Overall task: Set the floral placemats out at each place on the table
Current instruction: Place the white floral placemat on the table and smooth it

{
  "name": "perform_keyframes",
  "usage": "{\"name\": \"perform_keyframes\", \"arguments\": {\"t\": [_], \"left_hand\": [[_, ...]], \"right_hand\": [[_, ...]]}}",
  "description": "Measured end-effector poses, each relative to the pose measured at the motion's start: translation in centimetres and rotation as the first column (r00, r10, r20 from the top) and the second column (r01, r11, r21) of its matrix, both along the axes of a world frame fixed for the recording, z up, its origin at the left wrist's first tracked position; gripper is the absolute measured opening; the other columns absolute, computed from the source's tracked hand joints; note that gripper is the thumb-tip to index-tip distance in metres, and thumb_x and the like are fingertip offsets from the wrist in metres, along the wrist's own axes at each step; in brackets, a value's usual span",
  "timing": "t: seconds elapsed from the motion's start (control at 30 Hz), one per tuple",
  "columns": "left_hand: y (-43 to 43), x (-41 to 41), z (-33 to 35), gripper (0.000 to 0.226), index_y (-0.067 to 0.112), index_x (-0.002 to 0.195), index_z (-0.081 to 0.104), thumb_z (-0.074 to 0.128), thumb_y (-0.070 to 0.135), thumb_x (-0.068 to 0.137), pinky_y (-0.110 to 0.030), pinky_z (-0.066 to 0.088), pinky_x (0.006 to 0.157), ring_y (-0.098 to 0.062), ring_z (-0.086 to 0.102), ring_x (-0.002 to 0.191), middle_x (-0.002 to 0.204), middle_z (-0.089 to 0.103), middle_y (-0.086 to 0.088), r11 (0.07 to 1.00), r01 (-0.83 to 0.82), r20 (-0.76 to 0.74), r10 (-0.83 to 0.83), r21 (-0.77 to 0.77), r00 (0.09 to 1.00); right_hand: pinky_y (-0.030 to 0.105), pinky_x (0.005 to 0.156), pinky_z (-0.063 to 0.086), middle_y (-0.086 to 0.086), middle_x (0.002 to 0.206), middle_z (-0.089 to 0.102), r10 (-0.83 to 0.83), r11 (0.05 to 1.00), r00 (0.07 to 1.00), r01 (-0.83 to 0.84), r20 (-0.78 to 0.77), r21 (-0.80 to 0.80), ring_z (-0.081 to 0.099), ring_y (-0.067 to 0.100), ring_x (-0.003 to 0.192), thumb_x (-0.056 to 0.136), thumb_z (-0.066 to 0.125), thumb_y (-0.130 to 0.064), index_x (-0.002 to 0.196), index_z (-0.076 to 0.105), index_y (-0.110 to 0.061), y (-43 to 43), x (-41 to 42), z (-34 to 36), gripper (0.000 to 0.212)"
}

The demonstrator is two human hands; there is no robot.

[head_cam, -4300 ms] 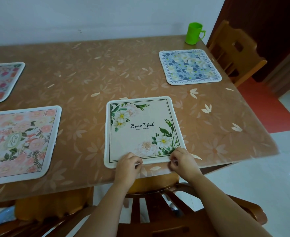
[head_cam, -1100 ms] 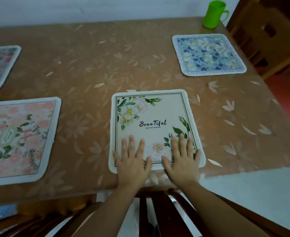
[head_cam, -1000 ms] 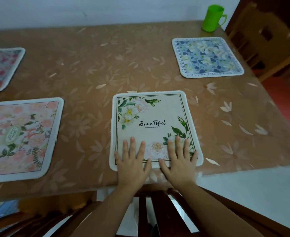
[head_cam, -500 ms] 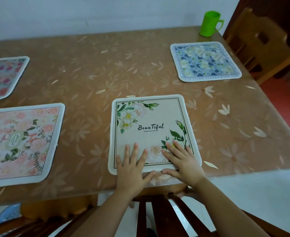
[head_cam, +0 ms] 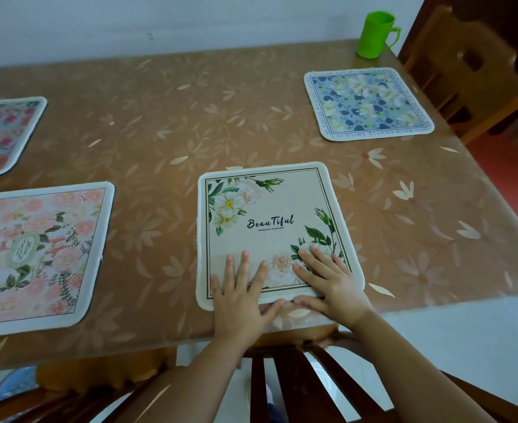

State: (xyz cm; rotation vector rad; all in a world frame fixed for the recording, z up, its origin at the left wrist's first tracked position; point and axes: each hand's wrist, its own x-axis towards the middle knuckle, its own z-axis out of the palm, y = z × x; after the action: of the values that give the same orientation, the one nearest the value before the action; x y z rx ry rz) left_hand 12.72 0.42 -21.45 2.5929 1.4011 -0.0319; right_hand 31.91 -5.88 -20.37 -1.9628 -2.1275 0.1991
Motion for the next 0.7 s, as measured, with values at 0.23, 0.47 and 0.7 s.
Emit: {"name": "perform_keyframes", "arguments": {"t": [0.23,0.47,0.7], "left_hand": [[0.7,-0.6,-0.6,0.068,0.035,0.141,0.018,0.019,0.069,0.082,-0.062,0.012,0.104,-0.034,0.006,0.139,0.152,0.011,-0.004,0.998,0.058,0.012,-0.058,-0.003,0.998],[4.6,-5.0,-0.9,0.057,0.038,0.140,0.000,0.006,0.058,0.087,-0.050,0.004,0.112,-0.011,-0.013,0.139,0.152,-0.004,0.010,0.998,0.019,0.089,-0.014,-0.056,0.996],[4.4,-5.7,-0.2,0.061,0.025,0.140,-0.004,0.004,0.053,0.086,-0.047,-0.013,0.109,-0.022,-0.017,0.138,0.151,-0.010,-0.002,0.999,-0.028,0.030,0.030,-0.044,0.999]], "right_hand": [[0.064,0.099,0.033,0.010,0.136,0.048,-0.048,0.998,0.997,0.046,-0.059,-0.040,0.037,0.037,0.128,0.079,0.044,-0.058,0.123,0.054,-0.020,-0.2,-0.6,-0.1,0.059],[0.037,0.112,-0.008,-0.018,0.149,-0.002,-0.273,0.949,0.958,0.253,-0.084,-0.189,-0.012,0.008,0.139,0.087,0.032,-0.060,0.137,0.004,-0.042,0.1,1.4,-0.9,0.060],[0.050,0.111,-0.008,-0.013,0.146,-0.020,-0.333,0.901,0.943,0.327,0.029,-0.286,-0.026,0.012,0.133,0.089,0.025,-0.059,0.132,-0.015,-0.043,-0.2,1.7,-0.8,0.061]]}}
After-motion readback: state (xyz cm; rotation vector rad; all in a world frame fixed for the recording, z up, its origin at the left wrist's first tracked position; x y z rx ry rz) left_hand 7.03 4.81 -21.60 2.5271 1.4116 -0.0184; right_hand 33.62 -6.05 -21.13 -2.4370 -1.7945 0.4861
